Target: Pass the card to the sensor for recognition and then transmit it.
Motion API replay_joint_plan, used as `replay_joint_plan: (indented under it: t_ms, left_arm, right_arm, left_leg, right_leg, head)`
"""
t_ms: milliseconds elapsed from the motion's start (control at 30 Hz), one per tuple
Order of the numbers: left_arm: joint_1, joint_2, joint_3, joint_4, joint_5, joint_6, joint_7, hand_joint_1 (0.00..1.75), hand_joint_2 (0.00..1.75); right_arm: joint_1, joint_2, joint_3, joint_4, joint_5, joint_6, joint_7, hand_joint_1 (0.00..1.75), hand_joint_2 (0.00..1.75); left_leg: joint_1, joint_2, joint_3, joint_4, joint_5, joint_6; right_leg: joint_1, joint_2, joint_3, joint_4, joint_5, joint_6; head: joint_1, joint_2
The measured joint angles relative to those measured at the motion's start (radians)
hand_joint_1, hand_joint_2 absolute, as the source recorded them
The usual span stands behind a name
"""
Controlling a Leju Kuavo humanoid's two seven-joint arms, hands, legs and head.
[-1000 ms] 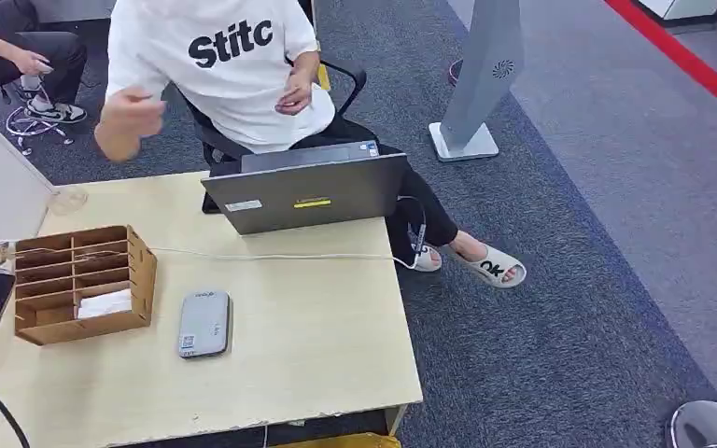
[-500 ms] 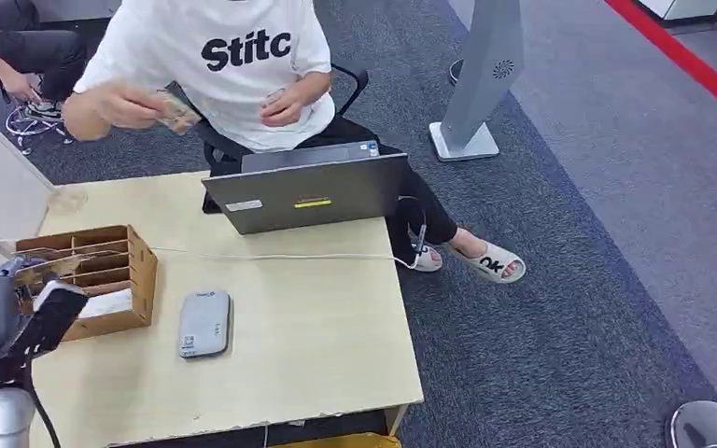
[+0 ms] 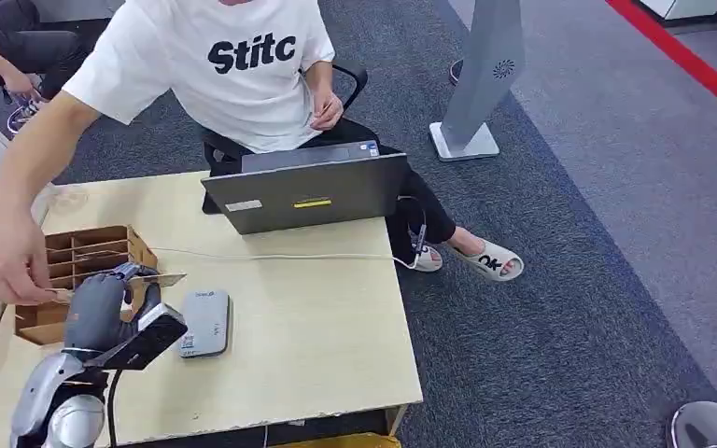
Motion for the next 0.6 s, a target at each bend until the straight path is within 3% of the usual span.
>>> replay_joint_plan:
  t_ms: [367, 600]
  left_arm:
    - [0.005, 0.024, -0.042, 0.011, -0.106, 0.019, 0.063, 1.75, 1.75]
    - [0.005, 0.073, -0.089, 0.085, -0.309, 0.040, 0.145, 1.75, 1.75]
  right_arm:
    - [0.000, 0.004, -0.012, 0.000, 0.011, 0.002, 0.001, 0.00, 1.75]
    - [0.000, 0.006, -0.019, 0.000, 0.021, 0.002, 0.005, 0.00, 1.75]
  left_leg:
    - [0.000, 0.000, 0.000, 0.000, 0.000, 0.000]
    - [0.000, 0.000, 0.000, 0.000, 0.000, 0.000]
  right_leg:
    - [0.000, 0.000, 0.000, 0.000, 0.000, 0.000]
    - [0.000, 0.000, 0.000, 0.000, 0.000, 0.000]
  head:
    - [0.000, 0.000]
    - [0.000, 0.000]
